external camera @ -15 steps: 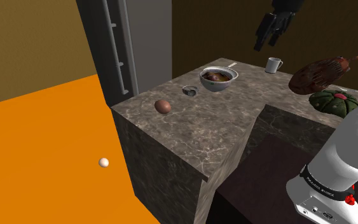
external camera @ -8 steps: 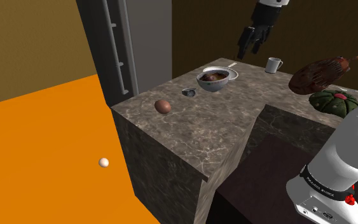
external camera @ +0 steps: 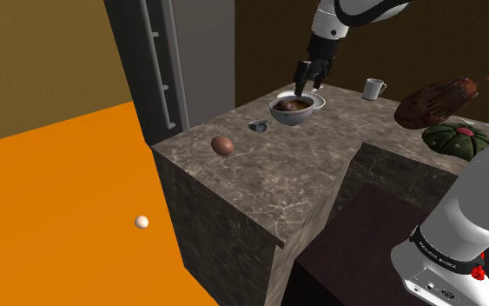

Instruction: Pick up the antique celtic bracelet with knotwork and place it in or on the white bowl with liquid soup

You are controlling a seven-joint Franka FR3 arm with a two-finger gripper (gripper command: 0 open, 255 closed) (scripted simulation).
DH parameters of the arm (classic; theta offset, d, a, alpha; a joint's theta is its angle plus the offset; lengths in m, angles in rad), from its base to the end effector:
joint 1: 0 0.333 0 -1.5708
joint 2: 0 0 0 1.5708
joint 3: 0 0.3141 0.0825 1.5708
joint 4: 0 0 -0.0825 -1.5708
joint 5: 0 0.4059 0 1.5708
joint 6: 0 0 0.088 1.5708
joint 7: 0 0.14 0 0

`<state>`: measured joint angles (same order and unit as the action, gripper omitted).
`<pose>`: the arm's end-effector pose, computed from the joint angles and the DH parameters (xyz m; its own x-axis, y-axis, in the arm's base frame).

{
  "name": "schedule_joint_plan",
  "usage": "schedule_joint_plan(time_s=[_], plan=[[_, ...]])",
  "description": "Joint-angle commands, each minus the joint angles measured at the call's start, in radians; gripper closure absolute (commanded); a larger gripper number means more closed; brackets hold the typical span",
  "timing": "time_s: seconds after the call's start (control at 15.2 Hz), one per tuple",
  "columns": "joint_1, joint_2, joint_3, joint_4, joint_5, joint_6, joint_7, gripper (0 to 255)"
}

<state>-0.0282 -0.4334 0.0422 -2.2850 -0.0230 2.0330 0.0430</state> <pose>0.4677 0.0057 0.4975 0.9832 -0.0196 0.1813 -0.0258 -0.9992 0.0320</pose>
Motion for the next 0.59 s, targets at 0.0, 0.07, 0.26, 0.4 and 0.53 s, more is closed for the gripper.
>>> schedule_joint_plan(time_s=[0.0,0.07,0.26,0.4,0.53], plan=[[-0.002,0.072,-0.001,0.018,-0.003,0.054,-0.004,0],[-0.002,0.108,-0.001,0.030,-0.004,0.076,-0.005,0],[-0.003,0.219,0.000,0.076,-0.008,0.137,-0.007,0],[-0.003,0.294,0.001,0.113,-0.012,0.173,-0.008,0],[-0.004,0.370,0.002,0.155,-0.015,0.204,-0.009,0]])
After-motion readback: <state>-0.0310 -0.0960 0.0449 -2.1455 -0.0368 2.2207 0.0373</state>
